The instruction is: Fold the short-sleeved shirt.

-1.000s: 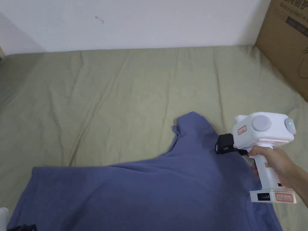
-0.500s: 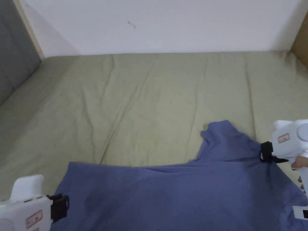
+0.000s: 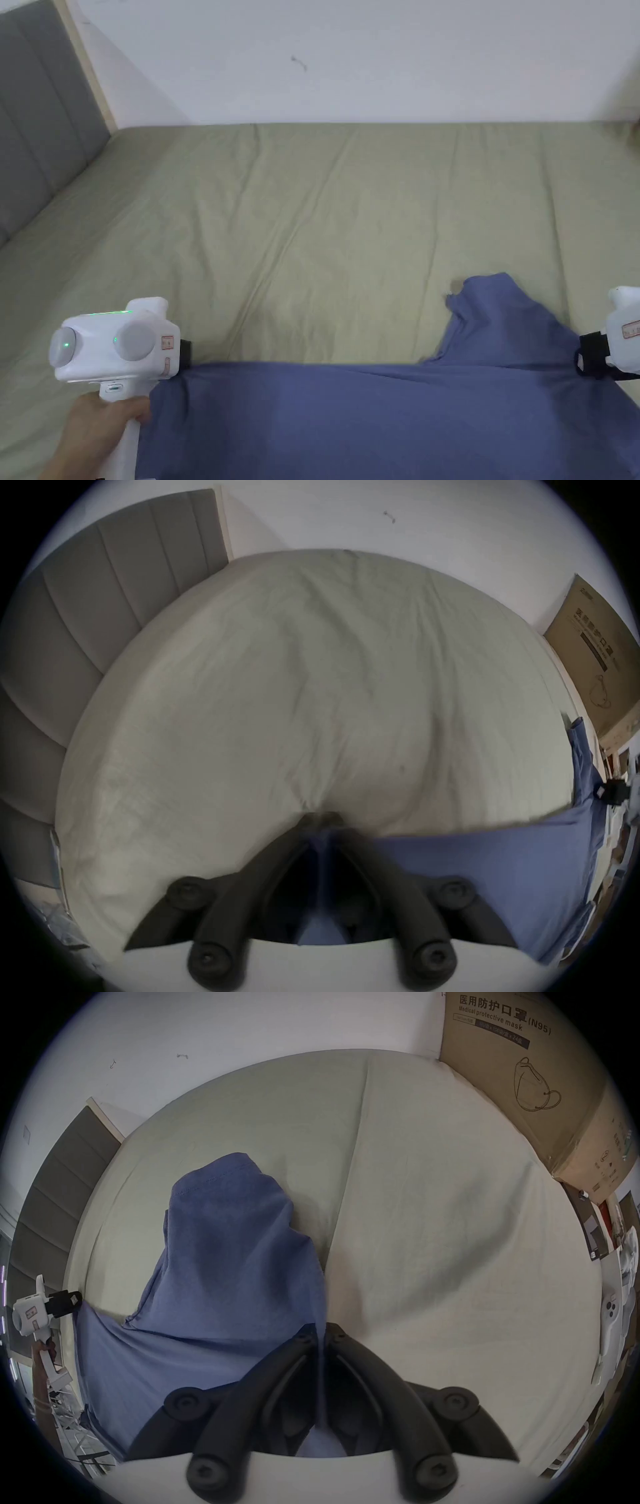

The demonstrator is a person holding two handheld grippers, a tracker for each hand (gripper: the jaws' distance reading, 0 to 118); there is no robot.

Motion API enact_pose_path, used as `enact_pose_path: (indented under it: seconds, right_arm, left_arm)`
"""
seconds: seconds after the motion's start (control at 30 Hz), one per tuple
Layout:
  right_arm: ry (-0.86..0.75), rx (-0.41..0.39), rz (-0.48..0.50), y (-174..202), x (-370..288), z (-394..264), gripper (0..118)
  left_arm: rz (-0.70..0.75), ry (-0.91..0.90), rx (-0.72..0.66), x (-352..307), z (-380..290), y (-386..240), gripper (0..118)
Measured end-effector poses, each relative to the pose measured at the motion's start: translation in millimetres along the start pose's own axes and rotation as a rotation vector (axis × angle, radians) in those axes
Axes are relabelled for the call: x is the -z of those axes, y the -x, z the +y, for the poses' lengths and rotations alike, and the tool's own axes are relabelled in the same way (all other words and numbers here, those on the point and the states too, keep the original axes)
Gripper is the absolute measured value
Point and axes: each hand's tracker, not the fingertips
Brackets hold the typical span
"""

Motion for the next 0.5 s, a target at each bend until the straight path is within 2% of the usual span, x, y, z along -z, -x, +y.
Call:
enact_pose_path:
  seconds: [0.1, 0.17, 0.33, 0.5]
  right_arm:
    - [-0.018, -0.005, 0.008, 2, -14, 0, 3]
    - [-0.039, 0.014, 0.062, 1, -31, -2, 3]
    - [-0.11, -0.062, 0.062, 2, -89, -19, 3]
    - [-0.172, -0.075, 0.076, 2, -139, -44, 3]
  left_arm:
    - [-0.02, 0.023, 0.037, -10, -6, -4, 0]
    - [-0.018, -0.011, 0.048, -27, -11, -4, 0]
    - [-0.063, -0.123, 0.046, -100, -11, 3, 0]
    - [-0.084, -0.181, 0.041, -157, -23, 8, 0]
